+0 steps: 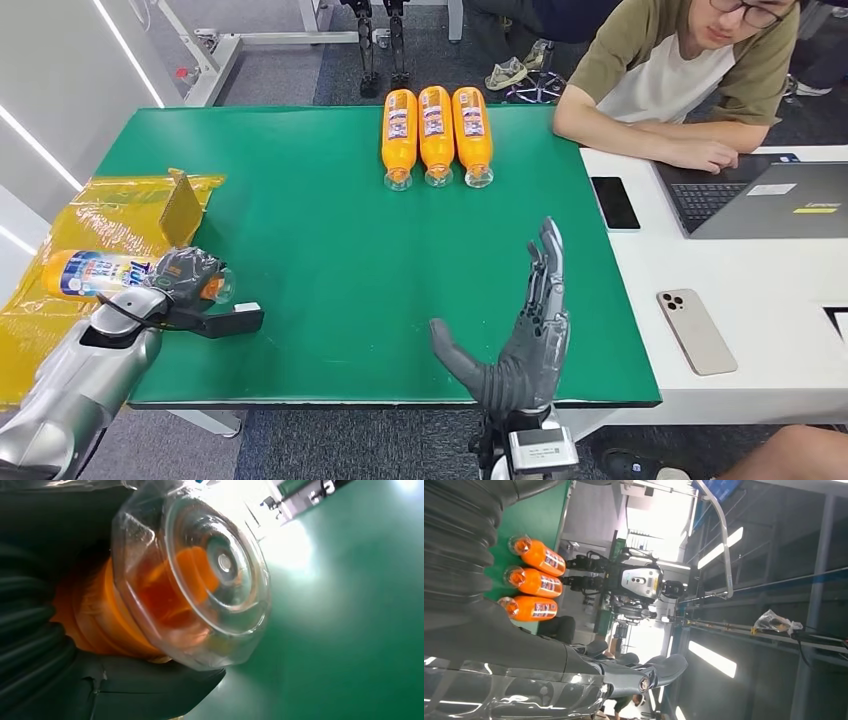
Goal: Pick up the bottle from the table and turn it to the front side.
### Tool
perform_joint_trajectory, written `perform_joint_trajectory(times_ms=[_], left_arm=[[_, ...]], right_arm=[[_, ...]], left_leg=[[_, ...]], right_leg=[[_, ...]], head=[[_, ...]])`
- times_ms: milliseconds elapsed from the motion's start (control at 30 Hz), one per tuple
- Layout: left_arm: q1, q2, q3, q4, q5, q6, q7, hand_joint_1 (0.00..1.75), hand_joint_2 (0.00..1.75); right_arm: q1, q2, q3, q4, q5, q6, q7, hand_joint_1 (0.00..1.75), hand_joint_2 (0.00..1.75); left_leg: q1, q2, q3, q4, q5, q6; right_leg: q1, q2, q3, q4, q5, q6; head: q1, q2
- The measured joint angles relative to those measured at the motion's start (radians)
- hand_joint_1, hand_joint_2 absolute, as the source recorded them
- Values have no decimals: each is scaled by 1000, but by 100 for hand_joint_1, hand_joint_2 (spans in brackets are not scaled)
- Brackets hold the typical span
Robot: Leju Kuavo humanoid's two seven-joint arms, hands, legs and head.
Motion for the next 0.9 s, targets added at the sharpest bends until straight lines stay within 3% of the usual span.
perform_joint_trajectory(times_ms=[333,367,467,500,900], left_arm=[[31,-10,-8,18,7,-9,-9,175,175],[34,-13,-8,18,8,-6,-10,165,175],[43,-24,-8,18,10,13,-11,35,175],[46,-30,-8,18,14,20,-10,0,175],[51,-77,-8,18,39,44,8,0,175]], right_arm=[[7,-2,0,-1,10,26,8,0,175],[8,-2,-1,-2,13,32,11,0,175],[8,-2,-2,-5,19,44,16,0,175],[8,-2,-2,-5,20,48,18,0,175],[10,-1,-6,-9,34,62,25,0,175]], left_leg=[[0,0,0,0,0,0],[0,0,0,0,0,0],[0,-1,0,0,0,0],[0,-1,0,0,0,0],[0,-4,4,0,0,0]], right_leg=[[0,0,0,0,0,0],[0,0,0,0,0,0],[0,-1,0,0,0,0],[0,-2,0,0,0,0],[0,-5,5,0,0,0]], head=[[0,0],[0,0],[0,0],[0,0],[0,0]])
